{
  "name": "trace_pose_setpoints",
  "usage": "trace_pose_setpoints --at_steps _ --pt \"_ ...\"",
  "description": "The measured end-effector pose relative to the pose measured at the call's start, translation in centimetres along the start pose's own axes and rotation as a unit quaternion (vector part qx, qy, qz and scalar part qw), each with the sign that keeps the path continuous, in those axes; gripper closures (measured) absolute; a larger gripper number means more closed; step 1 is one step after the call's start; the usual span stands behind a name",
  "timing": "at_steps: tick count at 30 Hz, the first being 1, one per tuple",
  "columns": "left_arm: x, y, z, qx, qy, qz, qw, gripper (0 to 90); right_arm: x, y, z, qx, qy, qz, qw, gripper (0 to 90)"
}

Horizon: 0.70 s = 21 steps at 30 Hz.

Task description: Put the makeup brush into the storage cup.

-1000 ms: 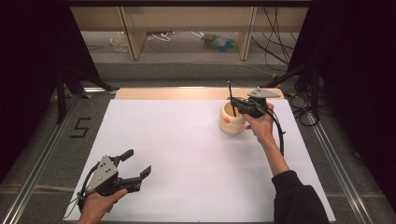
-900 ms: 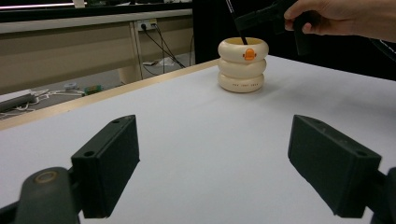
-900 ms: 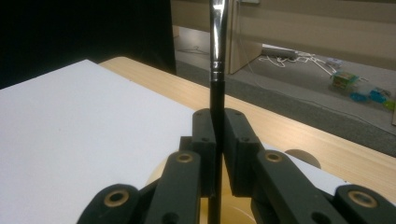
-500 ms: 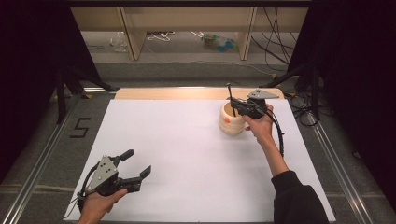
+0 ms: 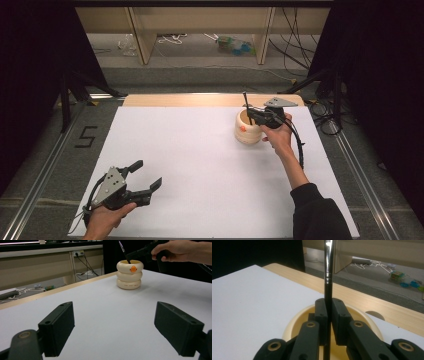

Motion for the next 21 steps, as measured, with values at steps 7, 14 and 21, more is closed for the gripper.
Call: trace_pose_setpoints --at_steps 7,14,21 --pt "0.01 -0.01 -0.02 0.001 0.0 -0.001 1.0 16.4 -0.26 0.09 0.04 -0.003 -0.01 -0.004 0.9999 83.2" --pt "0.02 -0.02 -0.02 0.002 0.001 -0.002 1.0 16.4 0.02 -0.03 -0.05 -0.008 0.0 0.004 1.0 74.6" --pt "0.03 0.0 -0.04 0.001 0.001 -0.001 1.0 16.4 0.57 -0.16 -0.32 -0.017 0.016 0.012 0.9997 61.2"
Point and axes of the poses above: each handheld gripper's, and its own axes: z roughly forward along the jaws, x roughly out of its top, y roughly to its right, the point moved 6 cm from there along z, roughly forward along the jaws, and after that the axes turned 11 degrees about z, right-handed, at the moved point
